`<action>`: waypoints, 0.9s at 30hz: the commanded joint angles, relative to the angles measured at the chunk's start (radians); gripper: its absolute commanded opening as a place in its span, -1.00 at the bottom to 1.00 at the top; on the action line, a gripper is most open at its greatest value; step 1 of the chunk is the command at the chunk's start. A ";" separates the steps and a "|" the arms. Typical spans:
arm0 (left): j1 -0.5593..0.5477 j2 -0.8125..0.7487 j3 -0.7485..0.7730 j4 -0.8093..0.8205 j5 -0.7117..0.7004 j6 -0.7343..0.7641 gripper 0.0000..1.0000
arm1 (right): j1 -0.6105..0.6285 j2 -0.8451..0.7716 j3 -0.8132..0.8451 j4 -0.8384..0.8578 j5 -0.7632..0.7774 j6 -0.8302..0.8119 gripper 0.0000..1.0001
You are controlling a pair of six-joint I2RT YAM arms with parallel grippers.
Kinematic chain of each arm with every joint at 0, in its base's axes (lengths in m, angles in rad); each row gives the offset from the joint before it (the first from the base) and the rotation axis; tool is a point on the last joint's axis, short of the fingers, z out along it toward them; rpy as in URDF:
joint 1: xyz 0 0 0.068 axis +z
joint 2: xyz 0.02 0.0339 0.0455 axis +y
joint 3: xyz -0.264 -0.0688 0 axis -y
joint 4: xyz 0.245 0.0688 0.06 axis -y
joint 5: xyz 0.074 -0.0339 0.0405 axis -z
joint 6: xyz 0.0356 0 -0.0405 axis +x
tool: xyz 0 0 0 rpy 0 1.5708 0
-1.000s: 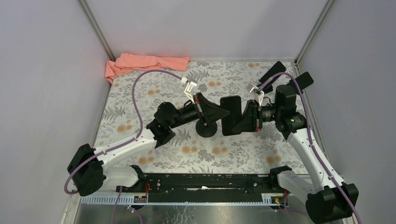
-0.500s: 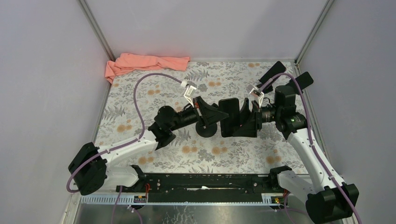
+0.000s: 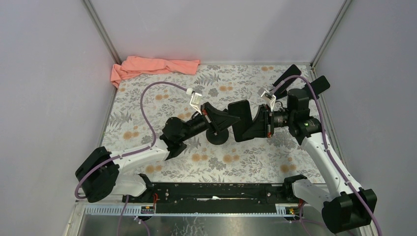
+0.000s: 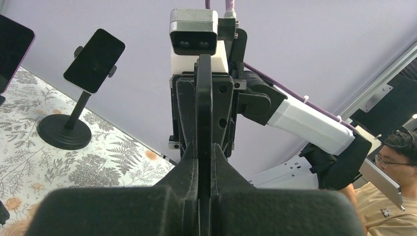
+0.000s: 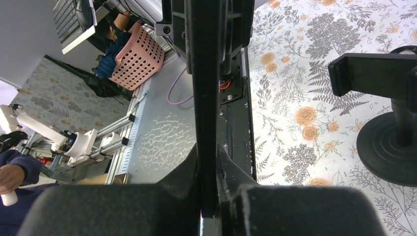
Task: Place the phone on the phone stand
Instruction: Pick up the phone at the center of the board, then adjust the phone stand at the center of the board.
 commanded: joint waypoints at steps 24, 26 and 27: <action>-0.130 -0.265 0.156 -1.132 -0.792 0.104 0.97 | -0.213 -0.062 -0.016 0.036 0.000 -0.084 -1.00; -0.147 -0.226 0.188 -1.161 -0.820 0.068 0.97 | -0.214 -0.062 -0.018 0.038 0.002 -0.084 -1.00; -0.156 -0.208 0.202 -1.171 -0.843 0.052 0.97 | -0.215 -0.062 -0.019 0.038 0.002 -0.084 -1.00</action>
